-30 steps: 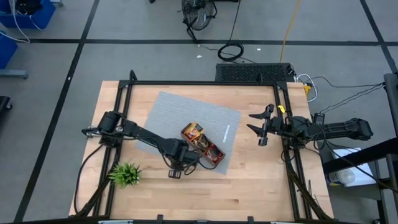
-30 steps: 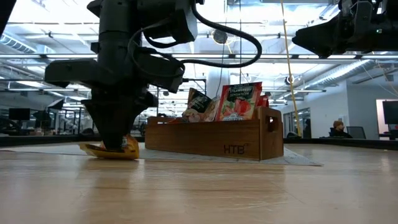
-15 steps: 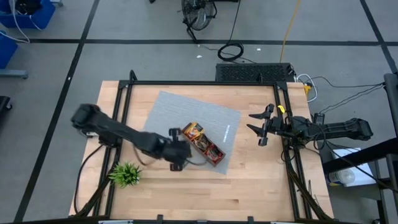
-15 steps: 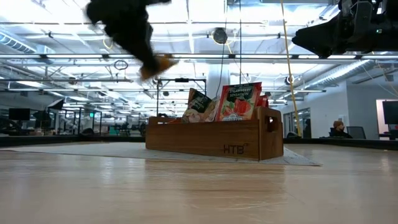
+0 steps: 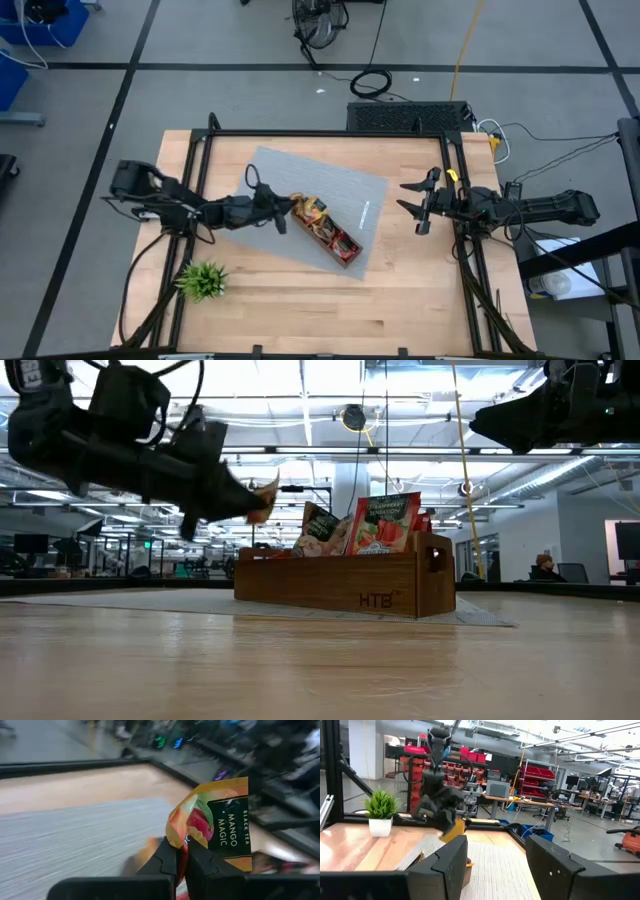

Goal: Pick & Place Tea
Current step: Put the yellow tea bag into the wooden organizer

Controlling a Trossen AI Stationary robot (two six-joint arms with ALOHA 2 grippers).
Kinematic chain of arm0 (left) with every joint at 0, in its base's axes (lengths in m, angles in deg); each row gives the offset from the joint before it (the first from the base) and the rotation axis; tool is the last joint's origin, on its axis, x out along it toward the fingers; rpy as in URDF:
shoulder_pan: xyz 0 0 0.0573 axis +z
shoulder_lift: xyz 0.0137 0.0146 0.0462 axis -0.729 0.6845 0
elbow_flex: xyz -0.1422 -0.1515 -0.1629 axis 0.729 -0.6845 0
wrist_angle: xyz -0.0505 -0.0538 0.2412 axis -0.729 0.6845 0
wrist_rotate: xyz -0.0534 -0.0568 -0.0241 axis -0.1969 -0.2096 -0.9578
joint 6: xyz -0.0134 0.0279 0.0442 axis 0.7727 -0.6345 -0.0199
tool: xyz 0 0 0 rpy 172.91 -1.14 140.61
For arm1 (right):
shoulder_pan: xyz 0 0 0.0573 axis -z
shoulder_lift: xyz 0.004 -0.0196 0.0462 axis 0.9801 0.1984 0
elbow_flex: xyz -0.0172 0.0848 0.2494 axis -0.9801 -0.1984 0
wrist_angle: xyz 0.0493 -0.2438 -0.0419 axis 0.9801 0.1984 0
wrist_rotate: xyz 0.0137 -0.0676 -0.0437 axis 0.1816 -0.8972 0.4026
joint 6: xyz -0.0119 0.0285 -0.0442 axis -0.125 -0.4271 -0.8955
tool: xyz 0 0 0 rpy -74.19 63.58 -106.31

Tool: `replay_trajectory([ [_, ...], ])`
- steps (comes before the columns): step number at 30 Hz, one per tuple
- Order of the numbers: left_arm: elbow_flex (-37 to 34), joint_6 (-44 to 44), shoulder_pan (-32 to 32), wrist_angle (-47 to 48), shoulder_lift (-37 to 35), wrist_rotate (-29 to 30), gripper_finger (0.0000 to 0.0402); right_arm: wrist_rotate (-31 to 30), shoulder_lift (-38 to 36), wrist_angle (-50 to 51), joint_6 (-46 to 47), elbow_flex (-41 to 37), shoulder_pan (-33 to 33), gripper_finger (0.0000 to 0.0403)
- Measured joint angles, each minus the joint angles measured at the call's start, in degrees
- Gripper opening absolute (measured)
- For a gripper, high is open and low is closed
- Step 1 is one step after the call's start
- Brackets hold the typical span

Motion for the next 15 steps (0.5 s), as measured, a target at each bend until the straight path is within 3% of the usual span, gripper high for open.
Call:
replay_trajectory([
  [5, 5.9, -0.28, -1.28, -4.41, 7.98, -3.3, 0.0013, -0.01, 0.0, -0.03, 0.0, 0.0, -0.01, 0.0185],
  [10, 11.38, 0.81, -2.49, -3.67, 15.05, -1.9, 0.0013, 0.0, 0.0, -0.27, 0.0, 0.0, -0.01, 0.0185],
  [15, 12.72, -0.77, -4.79, -3.17, 16.54, 1.45, 0.0013, 0.0, -0.03, -0.15, 0.0, 0.0, 0.01, 0.0185],
])
